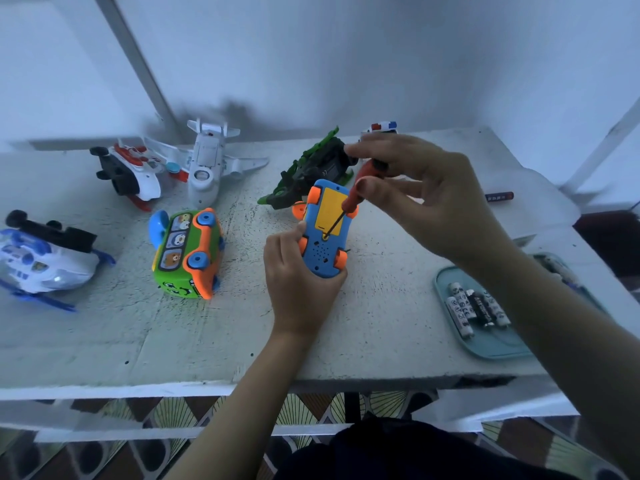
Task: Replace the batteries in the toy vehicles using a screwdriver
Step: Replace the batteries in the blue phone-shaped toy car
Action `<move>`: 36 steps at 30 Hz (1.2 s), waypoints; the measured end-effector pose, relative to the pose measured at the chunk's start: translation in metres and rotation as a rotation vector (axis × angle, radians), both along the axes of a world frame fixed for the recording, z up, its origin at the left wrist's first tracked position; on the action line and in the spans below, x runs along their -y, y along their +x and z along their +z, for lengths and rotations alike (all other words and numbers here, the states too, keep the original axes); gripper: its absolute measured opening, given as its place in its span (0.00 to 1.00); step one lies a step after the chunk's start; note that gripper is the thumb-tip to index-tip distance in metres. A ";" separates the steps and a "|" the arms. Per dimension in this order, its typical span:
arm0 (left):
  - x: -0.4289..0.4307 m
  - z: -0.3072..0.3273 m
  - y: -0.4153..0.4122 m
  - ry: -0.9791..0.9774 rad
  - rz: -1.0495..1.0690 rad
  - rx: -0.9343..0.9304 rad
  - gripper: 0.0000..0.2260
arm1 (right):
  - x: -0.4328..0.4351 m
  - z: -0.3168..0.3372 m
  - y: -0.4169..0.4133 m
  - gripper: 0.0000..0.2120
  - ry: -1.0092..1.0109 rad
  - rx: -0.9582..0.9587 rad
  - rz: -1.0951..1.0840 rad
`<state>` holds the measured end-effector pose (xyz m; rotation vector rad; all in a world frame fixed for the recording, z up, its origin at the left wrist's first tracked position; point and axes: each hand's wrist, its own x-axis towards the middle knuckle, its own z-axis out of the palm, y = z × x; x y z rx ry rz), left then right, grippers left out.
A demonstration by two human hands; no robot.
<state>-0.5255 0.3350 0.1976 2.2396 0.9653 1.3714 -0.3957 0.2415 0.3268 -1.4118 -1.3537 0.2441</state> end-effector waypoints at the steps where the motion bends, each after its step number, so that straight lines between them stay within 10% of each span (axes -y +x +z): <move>1: 0.001 0.000 0.000 0.008 -0.001 -0.007 0.30 | 0.000 -0.002 -0.002 0.14 0.031 -0.009 -0.071; 36: 0.002 0.004 -0.001 -0.140 0.017 0.069 0.30 | -0.007 -0.015 -0.009 0.13 0.145 0.140 -0.380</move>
